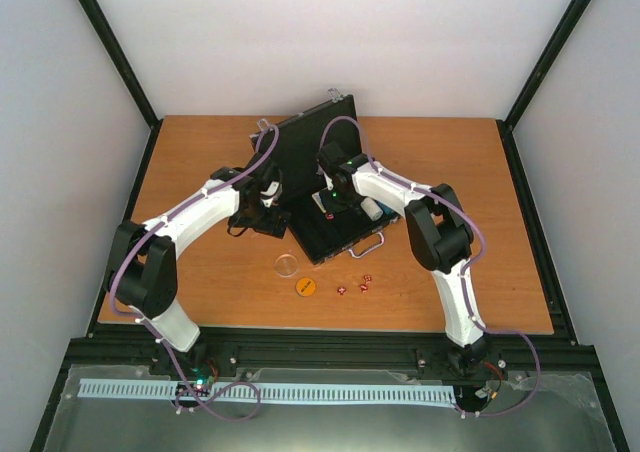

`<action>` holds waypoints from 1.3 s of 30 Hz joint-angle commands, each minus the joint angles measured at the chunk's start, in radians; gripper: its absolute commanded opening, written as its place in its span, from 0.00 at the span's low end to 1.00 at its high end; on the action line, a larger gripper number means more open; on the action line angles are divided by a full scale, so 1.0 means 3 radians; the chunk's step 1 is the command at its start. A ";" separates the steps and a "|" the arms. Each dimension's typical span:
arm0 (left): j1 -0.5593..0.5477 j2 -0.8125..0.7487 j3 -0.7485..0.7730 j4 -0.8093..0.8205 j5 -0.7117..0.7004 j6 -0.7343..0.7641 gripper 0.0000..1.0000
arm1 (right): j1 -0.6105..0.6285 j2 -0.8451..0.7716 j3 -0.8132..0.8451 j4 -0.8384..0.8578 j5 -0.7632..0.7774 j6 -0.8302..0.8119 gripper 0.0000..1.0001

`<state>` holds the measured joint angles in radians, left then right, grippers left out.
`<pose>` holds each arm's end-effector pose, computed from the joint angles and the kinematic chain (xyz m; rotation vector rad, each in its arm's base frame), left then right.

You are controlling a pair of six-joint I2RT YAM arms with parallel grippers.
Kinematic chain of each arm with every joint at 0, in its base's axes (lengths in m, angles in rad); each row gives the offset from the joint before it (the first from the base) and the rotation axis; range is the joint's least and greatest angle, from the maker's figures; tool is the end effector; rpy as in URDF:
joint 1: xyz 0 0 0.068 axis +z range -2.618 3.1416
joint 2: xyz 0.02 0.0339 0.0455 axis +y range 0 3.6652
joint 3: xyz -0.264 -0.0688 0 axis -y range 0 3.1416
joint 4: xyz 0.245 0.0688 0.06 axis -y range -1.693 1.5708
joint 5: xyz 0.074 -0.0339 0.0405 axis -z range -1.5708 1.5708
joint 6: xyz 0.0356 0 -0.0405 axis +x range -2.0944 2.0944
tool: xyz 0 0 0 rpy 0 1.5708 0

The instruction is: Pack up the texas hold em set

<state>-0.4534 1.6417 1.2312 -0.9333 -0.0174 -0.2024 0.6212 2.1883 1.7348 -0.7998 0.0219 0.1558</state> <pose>0.2807 -0.1361 0.2273 0.3626 2.8974 -0.0831 0.3693 0.2634 0.1712 -0.6492 2.7608 0.1432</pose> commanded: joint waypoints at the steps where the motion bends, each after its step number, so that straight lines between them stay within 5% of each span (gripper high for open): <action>1: 0.0013 0.0034 0.0058 0.0045 0.0017 0.0033 1.00 | -0.0021 0.0074 0.0093 0.0044 0.0030 0.0043 0.32; 6: 0.0013 0.0030 0.0048 0.0046 0.0012 0.0036 1.00 | -0.0022 -0.0041 0.0094 0.0031 0.0032 0.0038 0.43; 17: 0.0013 0.0060 0.0063 0.0058 0.0024 0.0030 1.00 | -0.0021 -0.0182 0.0230 -0.0101 -0.0393 0.0048 0.43; 39: 0.0013 0.0071 0.0075 0.0035 0.0020 0.0035 1.00 | -0.0013 -0.0119 -0.0049 -0.0249 0.0109 0.0032 0.42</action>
<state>-0.4534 1.6520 1.2312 -0.9325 -0.0151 -0.2024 0.6212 2.1811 1.7527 -0.8459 0.0116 0.1654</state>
